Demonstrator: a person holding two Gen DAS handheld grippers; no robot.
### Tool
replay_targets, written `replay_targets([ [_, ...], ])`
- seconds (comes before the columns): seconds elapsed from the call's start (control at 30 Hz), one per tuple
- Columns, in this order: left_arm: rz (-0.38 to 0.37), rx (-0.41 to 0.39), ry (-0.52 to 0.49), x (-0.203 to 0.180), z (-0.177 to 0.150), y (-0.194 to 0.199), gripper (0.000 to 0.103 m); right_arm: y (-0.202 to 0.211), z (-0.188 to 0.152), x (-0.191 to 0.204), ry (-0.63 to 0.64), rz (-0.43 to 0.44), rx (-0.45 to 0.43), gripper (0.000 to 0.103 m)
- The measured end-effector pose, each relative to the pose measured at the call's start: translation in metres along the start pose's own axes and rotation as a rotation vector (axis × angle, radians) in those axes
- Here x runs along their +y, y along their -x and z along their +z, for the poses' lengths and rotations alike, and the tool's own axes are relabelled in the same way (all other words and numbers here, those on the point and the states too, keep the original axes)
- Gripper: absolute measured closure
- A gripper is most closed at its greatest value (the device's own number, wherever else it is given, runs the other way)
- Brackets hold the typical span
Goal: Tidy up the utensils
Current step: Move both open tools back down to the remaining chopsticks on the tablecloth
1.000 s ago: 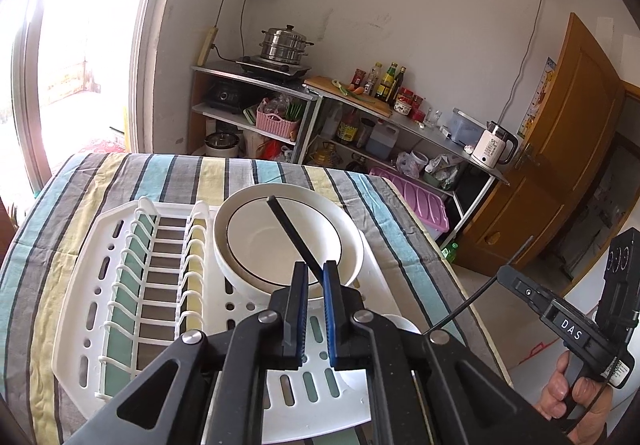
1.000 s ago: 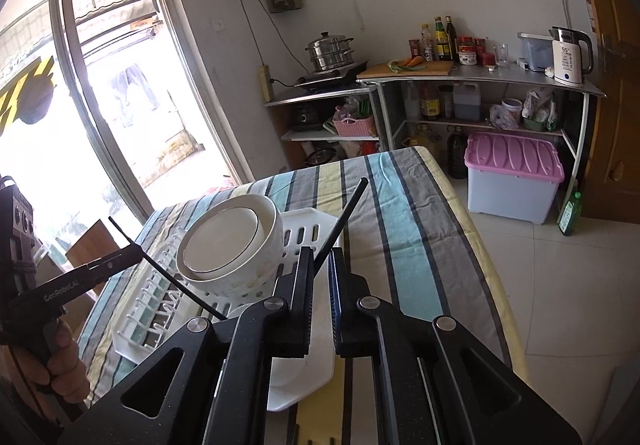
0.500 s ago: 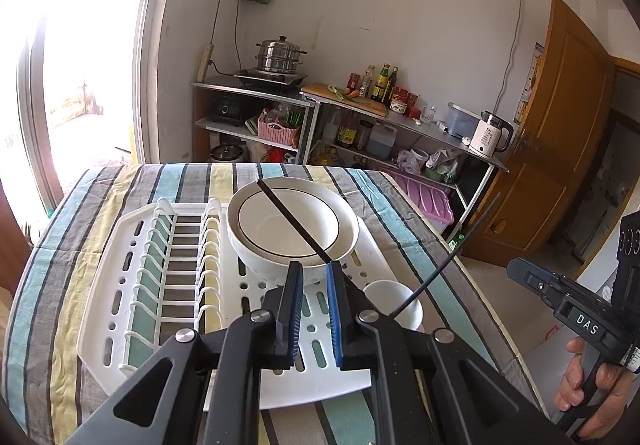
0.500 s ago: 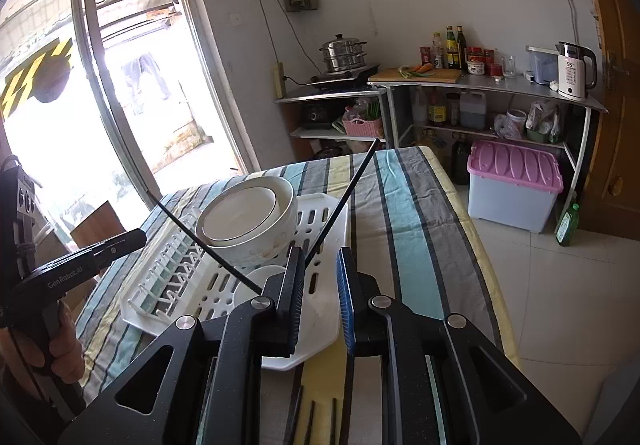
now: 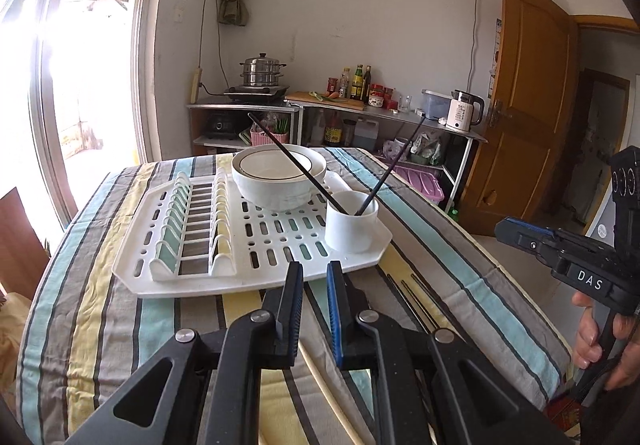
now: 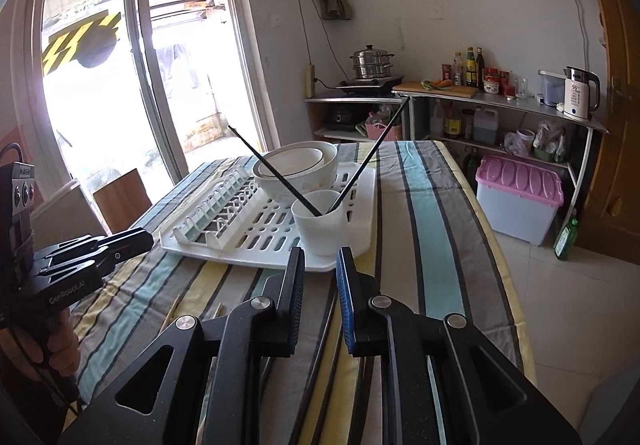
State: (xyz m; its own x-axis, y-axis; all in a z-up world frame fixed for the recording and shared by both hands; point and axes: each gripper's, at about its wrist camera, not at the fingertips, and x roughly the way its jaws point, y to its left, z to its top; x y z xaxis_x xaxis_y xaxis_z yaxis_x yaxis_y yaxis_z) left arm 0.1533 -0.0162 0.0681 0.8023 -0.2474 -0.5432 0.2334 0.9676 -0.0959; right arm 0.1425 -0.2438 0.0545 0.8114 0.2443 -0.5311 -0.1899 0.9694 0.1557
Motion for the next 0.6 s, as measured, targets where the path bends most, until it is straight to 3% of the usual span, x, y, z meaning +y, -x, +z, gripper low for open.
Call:
replay_targets([
  [0.27,0.004,0.027,0.017,-0.005,-0.035,0.017,0.092,0.016,-0.034,0.004,-0.01,0.013,0.03,0.086],
  [0.5,0.004,0.063,0.03,-0.004,-0.047,0.01,0.091,0.016,-0.042,0.008,0.009,0.025,0.039,0.086],
  [0.6,0.004,0.076,0.033,-0.003,-0.05,0.003,0.086,0.009,-0.045,0.009,0.013,0.031,0.053,0.086],
])
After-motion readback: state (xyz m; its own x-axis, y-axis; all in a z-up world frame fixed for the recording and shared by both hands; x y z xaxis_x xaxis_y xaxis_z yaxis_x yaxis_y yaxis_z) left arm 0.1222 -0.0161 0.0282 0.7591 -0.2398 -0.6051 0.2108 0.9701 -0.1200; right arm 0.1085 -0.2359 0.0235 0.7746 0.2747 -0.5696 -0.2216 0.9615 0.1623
